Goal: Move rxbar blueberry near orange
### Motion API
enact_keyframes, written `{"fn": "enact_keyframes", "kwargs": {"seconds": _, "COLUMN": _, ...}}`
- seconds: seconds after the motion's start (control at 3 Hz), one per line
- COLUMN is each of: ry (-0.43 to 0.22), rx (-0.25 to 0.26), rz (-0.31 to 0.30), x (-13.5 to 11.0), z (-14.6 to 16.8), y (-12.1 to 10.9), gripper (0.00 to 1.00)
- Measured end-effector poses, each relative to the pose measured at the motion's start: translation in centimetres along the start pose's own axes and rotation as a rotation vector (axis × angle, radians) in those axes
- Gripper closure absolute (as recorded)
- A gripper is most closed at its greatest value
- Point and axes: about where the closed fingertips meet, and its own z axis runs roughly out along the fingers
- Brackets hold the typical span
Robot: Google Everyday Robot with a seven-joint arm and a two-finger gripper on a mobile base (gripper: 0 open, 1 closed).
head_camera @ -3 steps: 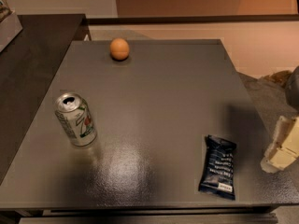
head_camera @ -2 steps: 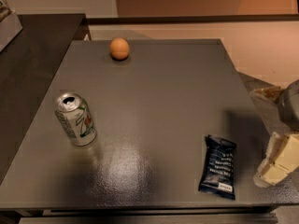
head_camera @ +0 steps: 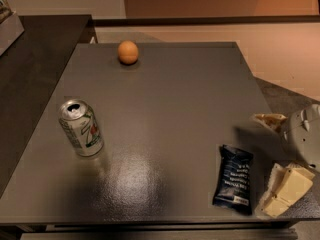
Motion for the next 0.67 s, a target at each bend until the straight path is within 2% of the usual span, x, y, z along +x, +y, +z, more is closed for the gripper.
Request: {"fn": "enact_keyframes", "kwargs": {"seconds": 0.67, "ry": -0.039, "rx": -0.027, "rz": -0.012, "x": 0.24, "z": 2.28, "y": 1.46, "gripper": 0.00}}
